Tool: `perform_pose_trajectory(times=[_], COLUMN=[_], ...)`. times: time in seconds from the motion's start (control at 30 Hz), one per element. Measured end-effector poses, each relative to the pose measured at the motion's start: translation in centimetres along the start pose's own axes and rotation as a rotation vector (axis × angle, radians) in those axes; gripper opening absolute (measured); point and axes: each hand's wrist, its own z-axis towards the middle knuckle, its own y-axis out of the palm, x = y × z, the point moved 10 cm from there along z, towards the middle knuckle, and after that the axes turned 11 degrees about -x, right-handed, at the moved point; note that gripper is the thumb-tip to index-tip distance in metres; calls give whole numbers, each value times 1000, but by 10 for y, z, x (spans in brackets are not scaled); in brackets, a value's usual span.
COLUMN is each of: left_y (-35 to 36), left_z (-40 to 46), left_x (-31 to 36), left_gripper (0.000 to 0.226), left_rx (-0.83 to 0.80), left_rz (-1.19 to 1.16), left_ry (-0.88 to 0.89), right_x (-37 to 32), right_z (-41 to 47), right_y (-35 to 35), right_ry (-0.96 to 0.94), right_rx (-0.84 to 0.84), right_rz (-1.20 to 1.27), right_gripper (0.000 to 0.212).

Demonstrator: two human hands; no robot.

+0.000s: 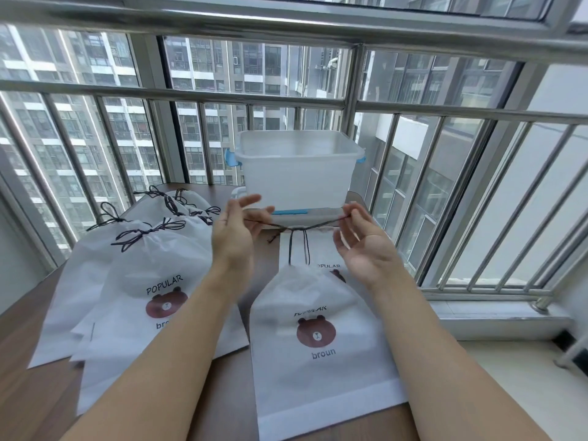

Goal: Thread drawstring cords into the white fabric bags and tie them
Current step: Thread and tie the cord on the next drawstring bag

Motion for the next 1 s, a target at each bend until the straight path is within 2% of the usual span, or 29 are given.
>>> perform_pose_trajectory(times=[0.07, 0.1, 0.17, 0.23, 0.3, 0.4, 0.5, 0.57, 0.63, 0.83, 1.0], left_y=[-21, -31, -47, -48, -30, 7, 21, 20, 19, 19, 34], left_z=[3, 5, 7, 8, 8, 0, -6, -6, -7, -8, -10], left_x=[10, 13, 23, 34, 37, 19, -5, -12, -19, -33, -24], left_gripper=[41, 40, 40, 40, 35, 19, 18, 21, 25, 27, 39], left_rx=[113, 156, 221, 212, 82, -226, -416, -462, -492, -588, -520], left_rz=[-8, 20, 181, 463, 786, 1145, 1440, 1503, 1532, 1538, 1247], left_ry=[21, 30, 67, 109, 149, 152, 69, 21, -10, -63, 10], right_x=[-8, -12, -17, -23, -38, -44, -20, -7, 2, 22, 22], right_z=[6, 8, 8, 2, -5, -6, -8, -10, -9, -2, -1], right_y=[-21, -33, -55, -69, -62, -14, 20, 28, 29, 21, 21], right_ry=[-50, -85, -107, -102, -135, -138, -51, -8, 22, 141, 141], right_rx=[86, 131, 256, 392, 437, 212, -23, -110, -171, -298, -301], right_rz=[305, 380, 308, 44, -293, -800, -1313, -1596, -1701, -1751, -1632], right_gripper=[20, 22, 26, 26, 26, 22, 12, 16, 24, 24, 46])
